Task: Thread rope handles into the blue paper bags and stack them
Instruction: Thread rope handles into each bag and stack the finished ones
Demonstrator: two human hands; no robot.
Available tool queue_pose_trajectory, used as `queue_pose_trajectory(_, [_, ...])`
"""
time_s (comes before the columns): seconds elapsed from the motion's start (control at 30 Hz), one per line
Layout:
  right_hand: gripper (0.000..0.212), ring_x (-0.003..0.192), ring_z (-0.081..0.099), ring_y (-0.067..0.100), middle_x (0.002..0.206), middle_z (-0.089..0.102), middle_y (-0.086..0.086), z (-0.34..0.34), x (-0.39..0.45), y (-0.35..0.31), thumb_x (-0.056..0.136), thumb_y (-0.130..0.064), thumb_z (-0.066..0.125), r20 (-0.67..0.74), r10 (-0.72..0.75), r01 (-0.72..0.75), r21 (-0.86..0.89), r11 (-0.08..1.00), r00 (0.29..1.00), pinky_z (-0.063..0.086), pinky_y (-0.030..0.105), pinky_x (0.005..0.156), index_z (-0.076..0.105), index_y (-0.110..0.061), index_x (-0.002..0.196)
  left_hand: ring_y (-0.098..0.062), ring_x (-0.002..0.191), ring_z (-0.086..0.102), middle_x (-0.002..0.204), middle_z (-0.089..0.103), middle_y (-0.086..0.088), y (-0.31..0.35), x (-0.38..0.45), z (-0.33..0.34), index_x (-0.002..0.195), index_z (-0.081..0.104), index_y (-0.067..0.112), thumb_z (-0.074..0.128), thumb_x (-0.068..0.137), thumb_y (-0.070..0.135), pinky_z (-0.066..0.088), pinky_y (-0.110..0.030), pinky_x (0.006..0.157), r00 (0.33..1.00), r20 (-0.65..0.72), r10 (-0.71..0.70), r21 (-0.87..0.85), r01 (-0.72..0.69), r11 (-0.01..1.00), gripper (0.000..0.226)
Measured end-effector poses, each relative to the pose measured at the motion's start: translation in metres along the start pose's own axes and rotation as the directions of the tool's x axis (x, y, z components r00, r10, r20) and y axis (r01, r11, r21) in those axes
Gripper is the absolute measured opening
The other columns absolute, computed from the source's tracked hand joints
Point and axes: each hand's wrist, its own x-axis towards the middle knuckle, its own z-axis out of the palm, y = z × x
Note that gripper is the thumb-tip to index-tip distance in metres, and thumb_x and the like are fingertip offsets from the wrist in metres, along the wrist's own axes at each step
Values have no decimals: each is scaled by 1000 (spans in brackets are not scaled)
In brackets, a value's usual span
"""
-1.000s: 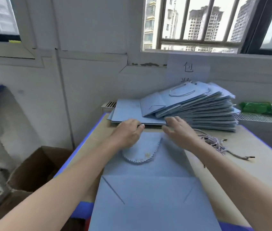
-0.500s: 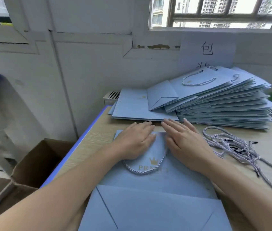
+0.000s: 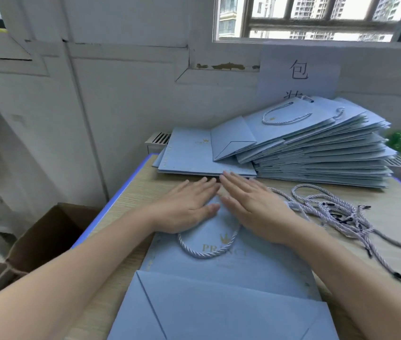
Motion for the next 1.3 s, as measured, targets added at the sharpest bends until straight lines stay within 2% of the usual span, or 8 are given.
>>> queue_pose_trajectory(0.17, [56,143,-7,0,158,-7,-9,9,-1,-1,101,-42,11,138,28,-17,-81,997,990,0,29,118,-4,-21,150,-7,145,10,159,14,2,6,1,-6,149,27,15,31,103,21,5,-17,112,981,-187,-48,-168,16,986,47])
queue_pose_trajectory(0.4, [52,142,-2,-1,158,1,-9,-8,-10,9,102,-36,20,32,32,-37,185,982,999,-4,15,111,8,-20,150,-4,144,-14,160,-11,4,3,-1,5,152,-5,17,21,102,44,-11,-22,114,998,-14,-68,-2,68,998,62])
queue_pose_trajectory(0.53, [60,142,-9,-2,157,-10,-12,-3,-20,16,99,-47,15,171,52,-49,-19,999,984,-6,18,111,-3,-22,151,-4,145,-6,160,-4,6,3,-1,4,153,5,18,28,99,49,-5,-22,115,998,-54,-30,-19,29,999,65])
queue_pose_trajectory(0.73, [47,130,39,14,148,39,-5,-6,-24,16,95,-42,44,-52,70,-63,133,989,996,30,23,101,39,-26,140,-12,119,46,126,51,3,5,-8,-9,114,53,21,72,71,49,34,-31,103,981,-186,-61,-417,-23,908,55])
queue_pose_trajectory(0.83, [44,116,46,15,131,52,-5,-16,-29,18,88,-32,60,-135,44,-15,209,978,990,30,22,87,48,-29,131,-15,99,45,98,49,5,9,-6,-14,92,51,22,79,72,30,30,-28,88,913,-406,-42,-212,-50,976,35])
queue_pose_trajectory(0.97, [41,97,49,20,110,47,-5,-21,-21,18,90,-24,56,-192,62,-37,135,990,979,41,33,86,46,-38,127,-23,100,48,100,53,-3,1,-4,-19,97,66,14,83,66,28,19,-36,110,689,-723,54,52,-23,998,37])
queue_pose_trajectory(1.13, [28,80,46,18,88,43,0,-52,5,31,86,1,54,-391,102,-8,235,972,915,34,12,67,69,-21,96,-9,114,45,118,51,7,-20,-19,-33,124,58,23,52,74,58,31,-25,94,729,-684,-20,-117,-83,990,62])
queue_pose_trajectory(1.3, [23,79,52,28,91,41,5,-110,47,49,90,0,52,-618,148,-119,89,989,772,39,30,68,71,-13,87,-10,107,48,109,50,7,-35,-20,-38,115,63,18,42,78,59,34,-24,92,612,-786,-81,-181,-104,978,60])
